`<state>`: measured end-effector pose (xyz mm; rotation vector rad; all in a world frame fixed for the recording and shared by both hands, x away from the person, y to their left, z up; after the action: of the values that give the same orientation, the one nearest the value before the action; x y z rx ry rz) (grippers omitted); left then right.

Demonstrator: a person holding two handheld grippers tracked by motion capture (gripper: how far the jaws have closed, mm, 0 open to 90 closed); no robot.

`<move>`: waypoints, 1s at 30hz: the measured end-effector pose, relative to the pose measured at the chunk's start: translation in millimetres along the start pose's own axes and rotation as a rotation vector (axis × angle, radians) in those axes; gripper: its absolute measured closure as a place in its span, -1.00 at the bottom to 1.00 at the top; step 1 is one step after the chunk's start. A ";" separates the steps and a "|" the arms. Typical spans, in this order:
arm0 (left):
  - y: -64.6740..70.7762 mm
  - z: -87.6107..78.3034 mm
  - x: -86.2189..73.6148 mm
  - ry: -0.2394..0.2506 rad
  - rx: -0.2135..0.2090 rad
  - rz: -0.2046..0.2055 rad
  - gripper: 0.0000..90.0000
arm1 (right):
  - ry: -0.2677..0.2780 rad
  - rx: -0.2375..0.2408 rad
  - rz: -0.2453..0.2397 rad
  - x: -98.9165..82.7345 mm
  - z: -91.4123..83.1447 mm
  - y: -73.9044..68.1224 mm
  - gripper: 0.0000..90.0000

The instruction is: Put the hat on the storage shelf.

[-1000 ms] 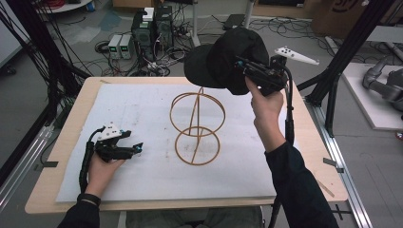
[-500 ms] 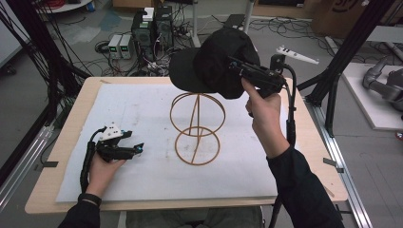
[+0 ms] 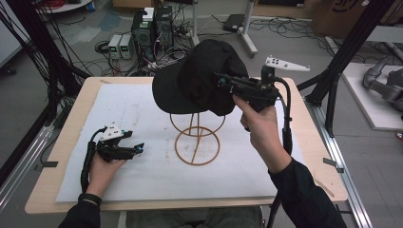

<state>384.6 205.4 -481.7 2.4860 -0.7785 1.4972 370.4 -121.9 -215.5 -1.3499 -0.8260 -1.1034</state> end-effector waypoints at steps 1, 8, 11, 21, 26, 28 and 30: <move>0.1 0.1 0.0 0.000 0.000 0.000 -0.39 | -0.017 -0.001 -0.009 -2.4 0.6 -1.6 0.98; 0.8 0.6 0.1 0.000 -0.001 0.002 -0.39 | -0.056 0.023 0.000 -21.9 2.8 -5.2 0.98; 0.9 0.9 -0.1 -0.002 0.000 0.000 -0.39 | -0.067 0.027 0.000 -29.8 4.0 -4.0 0.98; 1.0 0.9 -0.4 -0.005 -0.002 0.002 -0.39 | -0.153 0.024 -0.038 -54.2 7.7 -1.4 0.84; 1.0 1.1 -0.8 -0.008 -0.002 0.004 -0.39 | -0.189 0.007 -0.071 -61.0 8.9 -3.2 0.55; 0.9 0.9 -0.7 -0.008 -0.002 0.005 -0.39 | -0.185 0.014 -0.077 -61.3 7.5 -5.8 0.44; 0.8 0.8 -0.6 -0.008 -0.002 0.006 -0.39 | -0.182 -0.005 -0.097 -60.2 4.6 -6.9 0.34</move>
<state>384.6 204.6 -482.8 2.4919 -0.7888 1.4891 345.8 -108.8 -269.6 -1.4425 -1.0316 -1.0687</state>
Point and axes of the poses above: each handheld gripper's, and its own axes: z roughly forward along the jaws, x roughly out of its top, y roughly to its right, the point moved 7 cm from there along z, roughly forward along the jaws, and after that the axes turned 15 degrees about x, right-handed, at the moved point
